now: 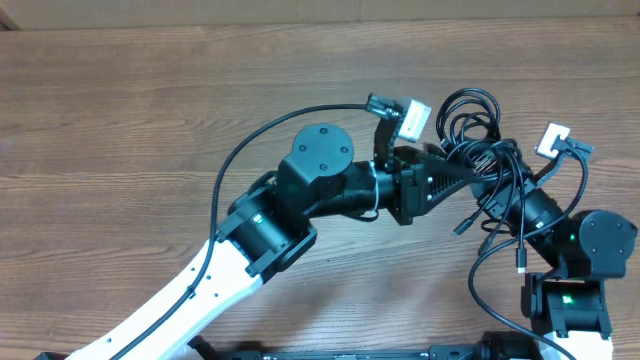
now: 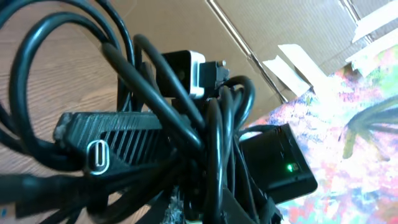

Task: Untangle cables

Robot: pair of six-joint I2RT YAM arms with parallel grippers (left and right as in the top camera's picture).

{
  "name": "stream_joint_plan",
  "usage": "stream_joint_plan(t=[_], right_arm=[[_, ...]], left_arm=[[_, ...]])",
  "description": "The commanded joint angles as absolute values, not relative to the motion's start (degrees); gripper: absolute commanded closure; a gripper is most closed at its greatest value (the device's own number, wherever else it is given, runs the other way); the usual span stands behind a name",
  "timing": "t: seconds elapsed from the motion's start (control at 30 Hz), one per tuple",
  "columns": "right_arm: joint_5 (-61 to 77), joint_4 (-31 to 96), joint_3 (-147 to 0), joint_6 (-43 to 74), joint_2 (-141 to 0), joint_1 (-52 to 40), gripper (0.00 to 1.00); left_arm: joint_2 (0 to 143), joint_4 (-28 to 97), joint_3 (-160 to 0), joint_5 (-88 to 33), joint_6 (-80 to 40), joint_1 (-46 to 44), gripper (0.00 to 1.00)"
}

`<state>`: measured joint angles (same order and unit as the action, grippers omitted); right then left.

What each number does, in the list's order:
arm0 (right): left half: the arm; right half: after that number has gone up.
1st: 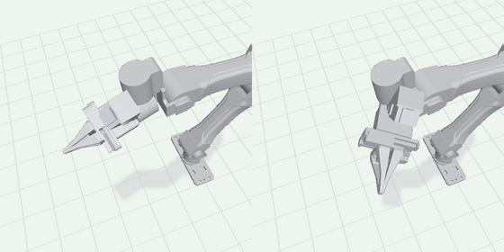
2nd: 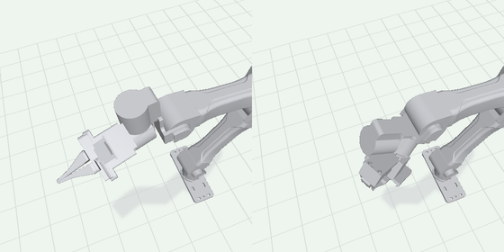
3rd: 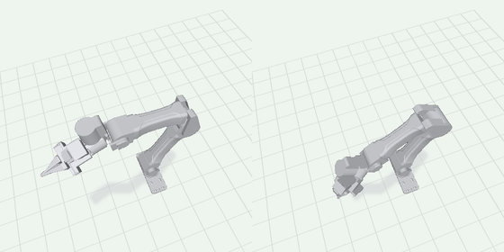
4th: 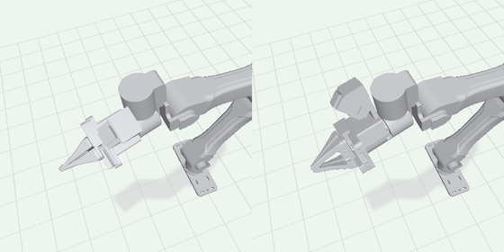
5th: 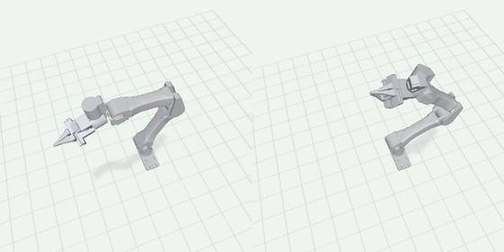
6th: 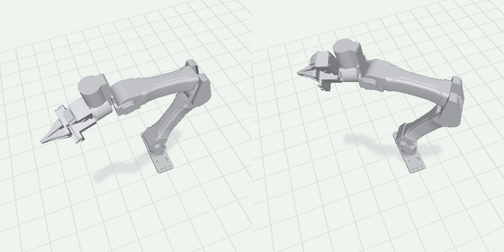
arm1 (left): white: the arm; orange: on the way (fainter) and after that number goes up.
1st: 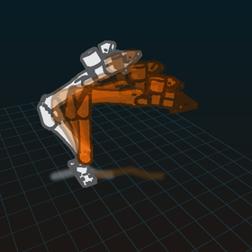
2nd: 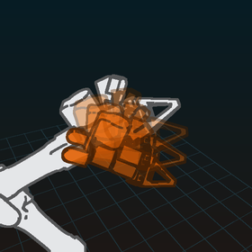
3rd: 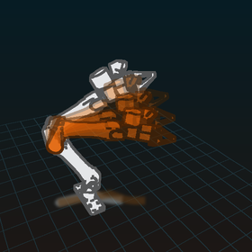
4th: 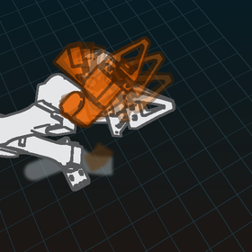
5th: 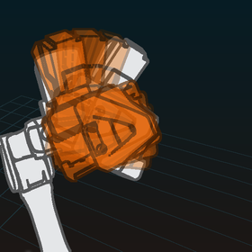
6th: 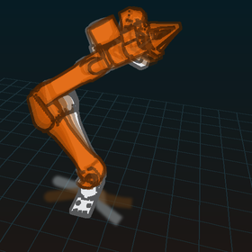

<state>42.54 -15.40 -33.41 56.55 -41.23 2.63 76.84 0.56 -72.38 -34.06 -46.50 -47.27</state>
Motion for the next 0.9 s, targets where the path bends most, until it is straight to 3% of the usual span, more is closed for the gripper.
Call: stream_joint_plan(t=[0.0,0.37,0.43,0.53,0.67,0.7,0.73,0.8,0.83,0.87], right_arm=[[47.27,-16.14,-34.37,53.74,-40.62,2.31,0.96],[51.2,-16.14,-34.37,48.16,-40.62,2.24,0.96],[52.51,-16.12,-34.37,47.66,-40.62,2.24,0.96],[52.62,-16.12,-34.37,47.66,-40.62,2.26,0.96],[52.6,-15.2,-34.37,45.19,-40.64,2.26,0.95],[52.58,-14.44,-34.37,43.99,-40.64,2.26,0.91],[52.25,-12.49,-34.37,41.58,-40.64,2.31,0.77],[50.76,-9.39,-34.37,39.44,-40.64,2.31,0.6],[49.74,-7.09,-34.37,37.3,-40.64,2.33,0.42],[48.99,-5.61,-34.37,35.88,-40.64,2.33,0.33]], left_arm=[[78.15,-1.54,-73.28,-32.51,-47.83,-47.7,0.86],[78.39,-1.39,-73.28,-27.57,-47.81,-47.64,0.84],[78.39,-1.41,-73.28,-26.79,-47.81,-47.64,0.96],[78.37,-1.37,-73.28,-27.73,-47.11,-47.64,0.96],[78.37,-1.39,-73.28,-37.82,-34.48,-47.59,0.96],[78.37,-1.34,-73.28,-40.93,-30.17,-47.48,0.96],[78.35,-1.08,-73.28,-44.82,-25.15,-47.2,0.96],[78.32,0.78,-73.28,-49.69,-19.42,-46.41,0.96],[78.3,3.11,-73.28,-53.3,-16.82,-45.28,0.96],[78.3,5.41,-73.28,-56.31,-14.98,-44.05,0.96]])
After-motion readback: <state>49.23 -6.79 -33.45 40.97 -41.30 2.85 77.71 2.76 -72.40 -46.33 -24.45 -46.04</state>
